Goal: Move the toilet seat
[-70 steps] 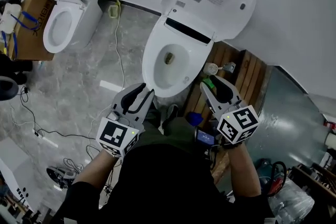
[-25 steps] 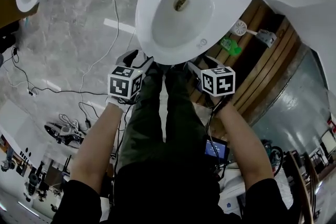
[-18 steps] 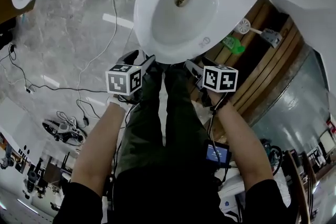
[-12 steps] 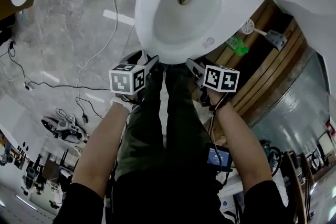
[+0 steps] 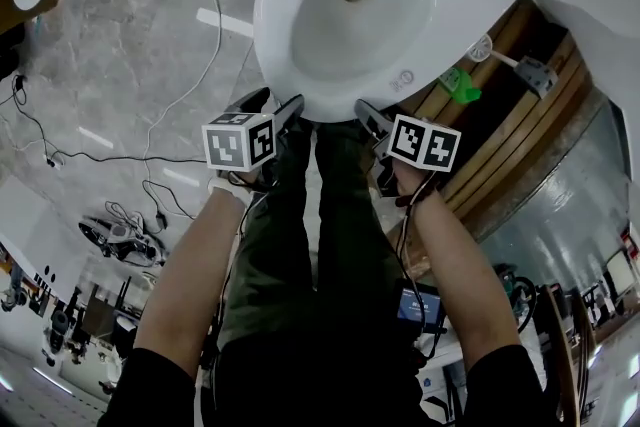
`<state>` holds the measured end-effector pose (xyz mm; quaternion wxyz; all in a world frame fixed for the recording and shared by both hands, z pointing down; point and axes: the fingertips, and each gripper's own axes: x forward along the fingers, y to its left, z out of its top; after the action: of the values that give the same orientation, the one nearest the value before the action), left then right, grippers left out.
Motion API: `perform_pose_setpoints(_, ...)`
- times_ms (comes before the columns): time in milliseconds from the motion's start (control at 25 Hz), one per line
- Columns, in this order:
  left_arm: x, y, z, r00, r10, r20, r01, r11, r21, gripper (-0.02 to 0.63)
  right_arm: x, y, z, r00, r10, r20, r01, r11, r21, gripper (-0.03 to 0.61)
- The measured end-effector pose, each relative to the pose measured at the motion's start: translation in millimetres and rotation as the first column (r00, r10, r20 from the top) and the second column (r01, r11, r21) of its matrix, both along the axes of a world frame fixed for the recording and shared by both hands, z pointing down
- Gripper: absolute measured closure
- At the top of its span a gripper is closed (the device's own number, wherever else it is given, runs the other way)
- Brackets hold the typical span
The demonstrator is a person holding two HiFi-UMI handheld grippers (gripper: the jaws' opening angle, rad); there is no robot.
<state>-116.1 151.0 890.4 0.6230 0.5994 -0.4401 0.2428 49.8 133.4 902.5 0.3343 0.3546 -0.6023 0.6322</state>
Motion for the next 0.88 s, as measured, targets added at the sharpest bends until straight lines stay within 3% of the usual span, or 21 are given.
perform_pose_setpoints(240,4,-3,9,0.998,-0.059,-0.029,0.058,0.998,-0.021,0.321,-4,-2,5,0.997,0.068,0.034,-0.067,0.998,-0.02,0.258)
perform_pose_setpoints(560,-1,-13,12,0.997,-0.066,-0.049,0.066,0.998,-0.008,0.318,-6,-3,4,0.996,0.061,0.061,-0.059,0.998,-0.036,0.259)
perform_pose_setpoints(880,-4,-23,8,0.973,-0.198,-0.116,0.195,0.98,-0.035,0.313,-6,-2,1,0.994,0.081,0.069,-0.078,0.996,-0.05,0.259)
